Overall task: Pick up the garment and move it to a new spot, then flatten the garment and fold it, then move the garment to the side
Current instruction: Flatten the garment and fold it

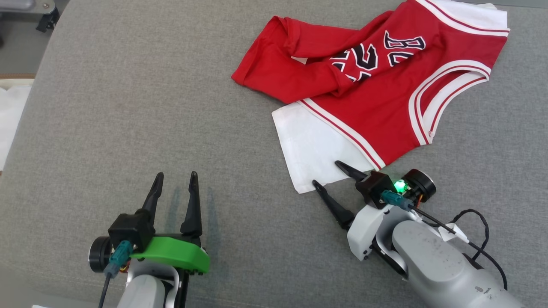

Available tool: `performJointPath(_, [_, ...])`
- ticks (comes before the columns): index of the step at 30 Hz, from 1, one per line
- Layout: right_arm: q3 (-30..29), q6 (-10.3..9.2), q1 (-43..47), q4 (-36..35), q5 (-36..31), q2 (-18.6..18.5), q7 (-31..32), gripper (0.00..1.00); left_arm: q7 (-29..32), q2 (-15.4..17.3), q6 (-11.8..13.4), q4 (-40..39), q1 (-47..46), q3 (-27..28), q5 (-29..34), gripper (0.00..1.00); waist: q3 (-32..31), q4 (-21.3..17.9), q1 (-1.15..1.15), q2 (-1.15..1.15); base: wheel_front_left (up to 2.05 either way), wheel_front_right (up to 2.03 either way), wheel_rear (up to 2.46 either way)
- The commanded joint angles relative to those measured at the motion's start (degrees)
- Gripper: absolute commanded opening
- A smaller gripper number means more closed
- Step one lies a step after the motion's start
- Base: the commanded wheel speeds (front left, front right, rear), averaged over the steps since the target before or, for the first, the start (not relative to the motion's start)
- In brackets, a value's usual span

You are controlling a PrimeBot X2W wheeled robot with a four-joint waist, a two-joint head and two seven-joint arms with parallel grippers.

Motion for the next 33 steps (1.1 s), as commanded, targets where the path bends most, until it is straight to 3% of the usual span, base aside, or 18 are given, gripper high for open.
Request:
performJointPath(1, [1.20,0.34,2.15,3.55,-0.63,-0.41,1.23,0.49,-0.02,0.16,-0.14,0.07,0.52,0.08,0.23,1.00,-0.17,0.00,0.00,0.00,0.00,0.00,0.00])
performJointPath(2, [1.20,0.34,2.05,4.34,-0.75,-0.32,1.30,0.14,-0.02,0.16,-0.11,0.13,0.60,0.12,0.29,1.00,-0.28,-0.02,0.00,0.00,0.00,0.00,0.00])
performJointPath(3, [0.98,0.34,1.99,5.28,-0.83,-0.22,1.32,0.00,-0.02,0.16,-0.08,0.22,0.74,0.14,0.39,1.00,-0.46,-0.05,0.00,0.00,0.00,0.00,0.00])
performJointPath(12, [-3.72,0.19,5.95,4.88,-0.08,-0.51,1.19,0.00,-0.01,0.16,-0.61,1.26,2.37,1.04,1.75,1.00,-4.67,-1.76,0.00,0.00,0.00,0.00,0.00])
performJointPath(24, [-15.82,0.09,16.90,-0.24,-0.39,-5.71,0.83,0.00,-0.02,0.16,-1.44,2.02,6.93,-0.04,3.04,1.00,-13.67,-7.22,0.00,0.00,0.00,0.00,0.00])
performJointPath(33, [-26.26,0.13,21.20,-1.30,-3.05,-10.16,0.66,0.00,-0.02,0.18,-1.15,2.40,7.76,-2.44,2.36,1.00,-15.00,-10.37,0.00,0.00,0.00,0.00,0.00])
